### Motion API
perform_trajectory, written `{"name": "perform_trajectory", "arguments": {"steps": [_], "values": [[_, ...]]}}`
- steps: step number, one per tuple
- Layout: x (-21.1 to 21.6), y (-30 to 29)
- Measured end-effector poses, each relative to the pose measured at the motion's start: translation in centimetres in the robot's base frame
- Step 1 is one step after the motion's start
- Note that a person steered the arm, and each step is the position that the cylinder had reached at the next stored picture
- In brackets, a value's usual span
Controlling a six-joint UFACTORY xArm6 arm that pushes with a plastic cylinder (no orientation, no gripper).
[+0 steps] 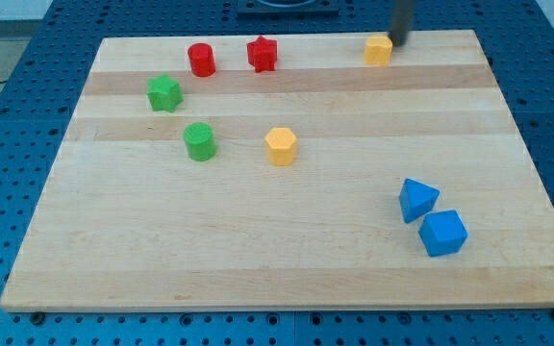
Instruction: Place the arm above the heart
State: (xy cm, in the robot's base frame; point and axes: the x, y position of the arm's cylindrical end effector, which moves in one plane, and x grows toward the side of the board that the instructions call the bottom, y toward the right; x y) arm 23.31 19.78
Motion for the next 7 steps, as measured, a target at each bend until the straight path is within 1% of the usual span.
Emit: {"name": "perform_trajectory", "arguments": {"steps": [1,2,3,4,5,6,7], "values": [[7.9,2.2],[15.9,6.8],[23.4,6.8],[28.9,7.3],[30.4,4.5],[25.5,3.8],[19.6,1.1]]}}
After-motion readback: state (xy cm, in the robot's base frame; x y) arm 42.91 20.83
